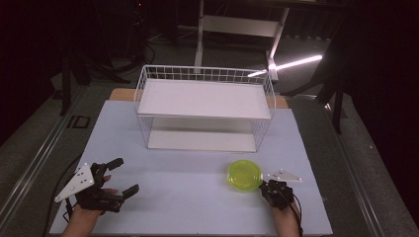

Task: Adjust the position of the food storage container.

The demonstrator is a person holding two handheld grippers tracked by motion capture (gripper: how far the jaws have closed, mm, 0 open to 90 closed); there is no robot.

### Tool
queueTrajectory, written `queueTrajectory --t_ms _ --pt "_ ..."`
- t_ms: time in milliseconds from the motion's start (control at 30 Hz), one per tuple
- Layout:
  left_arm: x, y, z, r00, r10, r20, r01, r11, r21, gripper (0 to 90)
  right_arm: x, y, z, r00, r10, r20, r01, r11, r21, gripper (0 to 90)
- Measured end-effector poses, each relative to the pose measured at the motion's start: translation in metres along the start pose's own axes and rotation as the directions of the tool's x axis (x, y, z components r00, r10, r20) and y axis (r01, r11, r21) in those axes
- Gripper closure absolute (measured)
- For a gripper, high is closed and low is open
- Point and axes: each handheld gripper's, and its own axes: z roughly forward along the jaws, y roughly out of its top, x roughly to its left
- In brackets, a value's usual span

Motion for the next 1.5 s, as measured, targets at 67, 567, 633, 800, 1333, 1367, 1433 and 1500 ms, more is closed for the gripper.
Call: queueTrajectory --t_ms 67,567,633,800,1333,1367,1433,1500 --pt "-0.001 0.0 0.0 1.0 0.004 -0.003 -0.004 1.0 0.001 1.1 0.004 0.001 0.005 0.9999 0.0 -0.015 0.0 1.0 0.009 90.0" --pt "-0.004 -0.002 0.001 0.9999 0.01 0.006 -0.01 0.9997 0.021 1.1 0.033 0.024 0.031 0.996 -0.067 -0.06 0.067 0.998 -0.008 90.0" --pt "-0.005 -0.002 0.001 0.9999 0.009 0.009 -0.009 0.9998 0.02 1.1 0.031 0.023 0.025 0.9967 -0.054 -0.06 0.053 0.999 -0.008 90.0" --pt "-0.009 -0.002 0.003 0.9997 0.023 0.007 -0.023 0.9992 0.032 1.1 0.034 0.017 0.02 0.996 -0.06 -0.066 0.061 0.998 0.016 90.0" --pt "-0.013 0.0 0.001 0.9991 0.04 0.015 -0.041 0.9986 0.033 1.1 0.063 0.039 0.052 0.9802 -0.136 -0.144 0.142 0.99 0.028 90.0" --pt "-0.013 0.0 0.001 0.9991 0.039 0.015 -0.04 0.9986 0.034 1.1 0.066 0.041 0.054 0.9792 -0.138 -0.149 0.144 0.989 0.027 90.0" --pt "-0.013 0.0 0.001 0.9991 0.038 0.015 -0.039 0.9987 0.033 1.1 0.068 0.042 0.056 0.9789 -0.141 -0.148 0.145 0.989 0.021 90.0" --pt "-0.012 -0.001 0.001 0.9992 0.037 0.016 -0.038 0.9986 0.038 1.1 0.074 0.049 0.059 0.976 -0.152 -0.156 0.155 0.988 0.007 90.0"
